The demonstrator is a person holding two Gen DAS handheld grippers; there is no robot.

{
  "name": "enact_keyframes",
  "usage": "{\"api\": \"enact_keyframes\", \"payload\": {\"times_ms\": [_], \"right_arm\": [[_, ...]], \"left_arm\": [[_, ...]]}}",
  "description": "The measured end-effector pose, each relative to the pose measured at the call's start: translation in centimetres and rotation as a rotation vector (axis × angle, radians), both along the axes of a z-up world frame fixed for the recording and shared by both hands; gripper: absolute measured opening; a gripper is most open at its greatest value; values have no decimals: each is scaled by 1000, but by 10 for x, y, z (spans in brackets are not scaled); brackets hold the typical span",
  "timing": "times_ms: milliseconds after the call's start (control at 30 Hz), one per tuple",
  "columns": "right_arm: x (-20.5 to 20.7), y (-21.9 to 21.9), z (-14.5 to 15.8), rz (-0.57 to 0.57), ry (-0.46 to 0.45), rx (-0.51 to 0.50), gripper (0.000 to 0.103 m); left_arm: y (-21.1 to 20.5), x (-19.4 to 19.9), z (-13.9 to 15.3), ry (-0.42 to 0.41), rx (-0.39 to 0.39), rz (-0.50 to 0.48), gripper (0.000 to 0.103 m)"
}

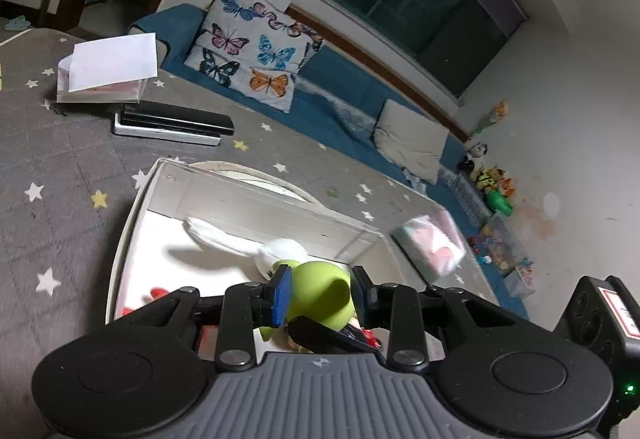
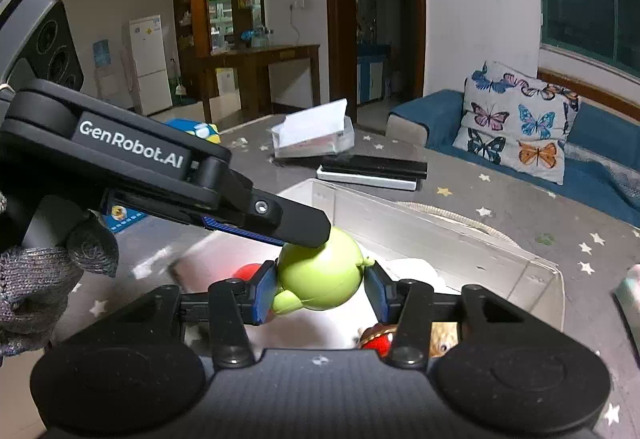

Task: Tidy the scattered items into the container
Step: 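Lift the green alien with both grippers and lower it into the box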

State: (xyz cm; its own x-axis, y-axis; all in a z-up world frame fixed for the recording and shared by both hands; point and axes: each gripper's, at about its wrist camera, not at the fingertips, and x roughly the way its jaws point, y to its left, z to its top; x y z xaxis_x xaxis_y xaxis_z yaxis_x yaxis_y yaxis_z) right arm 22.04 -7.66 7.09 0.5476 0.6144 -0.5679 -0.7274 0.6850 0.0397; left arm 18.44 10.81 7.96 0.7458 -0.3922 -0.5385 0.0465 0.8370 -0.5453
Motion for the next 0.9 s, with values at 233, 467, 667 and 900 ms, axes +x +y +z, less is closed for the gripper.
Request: {"api": "enact_keyframes", "payload": {"times_ms": [233, 467, 667, 900], "right_arm": [[34, 14, -25, 14, 56, -61, 48], [56, 26, -41, 31, 126, -108, 48], [65, 32, -48, 34, 171, -140, 48], [72, 32, -48, 26, 218, -144, 48]], "left_arm": [[8, 29, -28, 70, -10, 11, 34], [11, 44, -42, 121, 17, 15, 34], [12, 50, -48, 144, 26, 12, 34], [10, 51, -50, 149, 32, 10, 35]]}}
